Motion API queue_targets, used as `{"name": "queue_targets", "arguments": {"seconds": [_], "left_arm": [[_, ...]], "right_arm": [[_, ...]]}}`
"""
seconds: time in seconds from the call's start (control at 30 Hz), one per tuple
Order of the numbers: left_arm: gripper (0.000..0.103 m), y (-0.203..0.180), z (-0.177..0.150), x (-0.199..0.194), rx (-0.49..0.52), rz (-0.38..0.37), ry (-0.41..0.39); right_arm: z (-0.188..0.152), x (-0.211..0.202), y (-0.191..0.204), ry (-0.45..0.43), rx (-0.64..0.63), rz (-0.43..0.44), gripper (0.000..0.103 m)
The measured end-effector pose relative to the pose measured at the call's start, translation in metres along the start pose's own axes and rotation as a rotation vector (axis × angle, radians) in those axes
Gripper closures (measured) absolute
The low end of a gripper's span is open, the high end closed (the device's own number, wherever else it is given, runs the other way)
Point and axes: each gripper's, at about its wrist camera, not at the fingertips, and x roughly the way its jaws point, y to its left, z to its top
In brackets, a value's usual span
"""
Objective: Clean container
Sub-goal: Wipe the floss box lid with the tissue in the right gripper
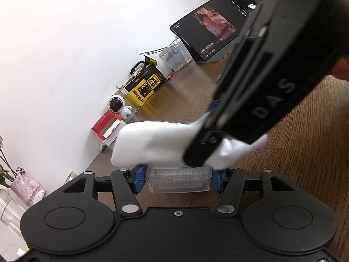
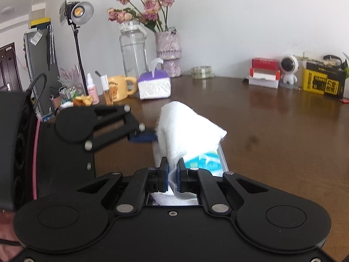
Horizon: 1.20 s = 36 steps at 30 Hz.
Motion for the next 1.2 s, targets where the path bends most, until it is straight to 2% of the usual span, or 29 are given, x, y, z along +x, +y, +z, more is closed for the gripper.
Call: {"name": "queue_targets", "arguments": {"seconds": [0.17, 0.23, 0.33, 0.47, 0.63, 0.77, 0.9, 1.03, 1.2], "left_arm": [[0.046, 0.0, -0.007, -0.01, 0.002, 0.001, -0.001], [0.046, -0.001, 0.004, 0.005, 0.003, 0.0, -0.001], [0.046, -0.024, 0.019, -0.007, 0.004, 0.0, -0.001], [0.046, -0.024, 0.017, -0.012, 0.005, 0.0, -0.002], [0.047, -0.023, 0.014, -0.019, 0.007, 0.0, -0.004], [0.047, -0.021, 0.011, -0.024, 0.008, -0.003, -0.006], [0.047, -0.016, 0.018, -0.005, 0.01, -0.006, -0.009], [0.047, -0.014, 0.016, -0.01, 0.011, -0.007, -0.01], [0.047, -0.012, 0.013, -0.016, 0.013, -0.01, -0.013]], "right_arm": [[-0.001, -0.001, -0.005, 0.004, 0.022, 0.009, 0.096], [0.002, 0.001, -0.006, 0.001, 0.024, 0.013, 0.096], [0.008, 0.004, -0.007, -0.004, 0.023, 0.021, 0.096], [0.016, 0.009, -0.009, -0.004, 0.013, 0.023, 0.096], [0.021, 0.013, -0.023, 0.007, 0.011, -0.057, 0.096], [0.02, 0.012, -0.018, 0.005, 0.014, -0.019, 0.096], [0.017, 0.01, -0.011, 0.001, 0.017, 0.028, 0.096], [0.016, 0.009, -0.005, -0.002, 0.015, 0.079, 0.096], [0.021, 0.012, -0.022, -0.013, 0.051, 0.046, 0.096]]}}
